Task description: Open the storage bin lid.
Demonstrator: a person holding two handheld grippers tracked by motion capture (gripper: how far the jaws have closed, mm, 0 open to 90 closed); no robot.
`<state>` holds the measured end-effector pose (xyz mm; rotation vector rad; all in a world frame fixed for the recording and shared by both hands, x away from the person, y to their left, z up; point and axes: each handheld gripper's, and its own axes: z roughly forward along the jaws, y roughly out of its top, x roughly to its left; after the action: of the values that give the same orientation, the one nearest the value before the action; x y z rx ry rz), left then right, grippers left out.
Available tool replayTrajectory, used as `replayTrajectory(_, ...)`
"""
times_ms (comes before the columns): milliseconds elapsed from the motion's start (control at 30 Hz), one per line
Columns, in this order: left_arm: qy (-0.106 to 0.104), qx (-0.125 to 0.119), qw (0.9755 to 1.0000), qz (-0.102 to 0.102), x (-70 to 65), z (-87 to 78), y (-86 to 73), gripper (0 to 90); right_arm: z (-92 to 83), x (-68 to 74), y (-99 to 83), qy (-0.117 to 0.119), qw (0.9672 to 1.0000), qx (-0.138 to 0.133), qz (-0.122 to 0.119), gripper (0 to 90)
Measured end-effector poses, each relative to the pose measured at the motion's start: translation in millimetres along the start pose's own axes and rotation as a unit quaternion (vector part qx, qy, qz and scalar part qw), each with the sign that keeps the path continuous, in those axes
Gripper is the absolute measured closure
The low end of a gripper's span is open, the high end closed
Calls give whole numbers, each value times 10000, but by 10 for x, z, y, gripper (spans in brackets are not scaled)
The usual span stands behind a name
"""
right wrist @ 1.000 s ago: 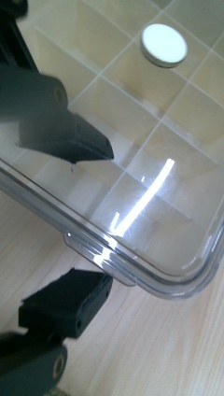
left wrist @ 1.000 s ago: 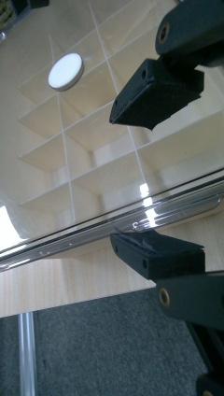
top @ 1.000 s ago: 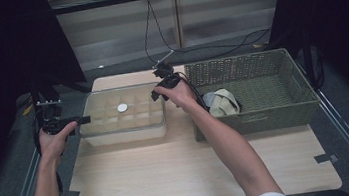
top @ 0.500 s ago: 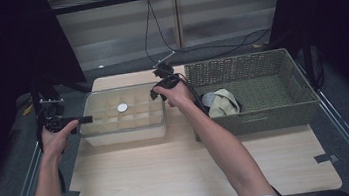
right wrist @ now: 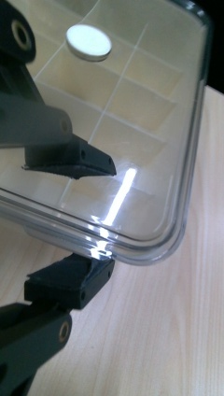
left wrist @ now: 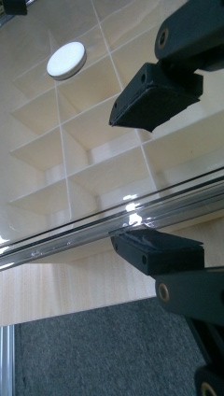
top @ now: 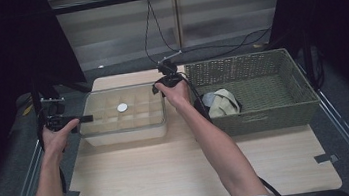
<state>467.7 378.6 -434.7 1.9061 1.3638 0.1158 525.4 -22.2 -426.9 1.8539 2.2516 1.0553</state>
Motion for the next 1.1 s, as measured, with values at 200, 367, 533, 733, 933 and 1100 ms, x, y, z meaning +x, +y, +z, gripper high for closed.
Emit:
replayTrajectory(200,100,-236,9997,-14,10,-70,-7,481,-83,-4,26,86,9999,-74,14,558)
replayTrajectory(367,4,-193,9998,-44,28,-50,-13,488,-120,-17,33,119,9999,-70,84,574)
replayTrajectory(533,-114,-160,9998,-88,67,-26,-3,481,-175,-66,59,308,9994,-152,65,632)
replayTrajectory(733,-165,-53,9997,-161,73,27,28,448,-168,-71,65,270,9995,-132,19,630)
replayTrajectory(933,-166,-160,9996,-171,64,5,49,452,-206,-81,47,392,9990,-192,66,644)
replayTrajectory(1100,-230,-194,9995,-92,78,-51,68,487,-263,-103,25,564,9978,-355,67,668)
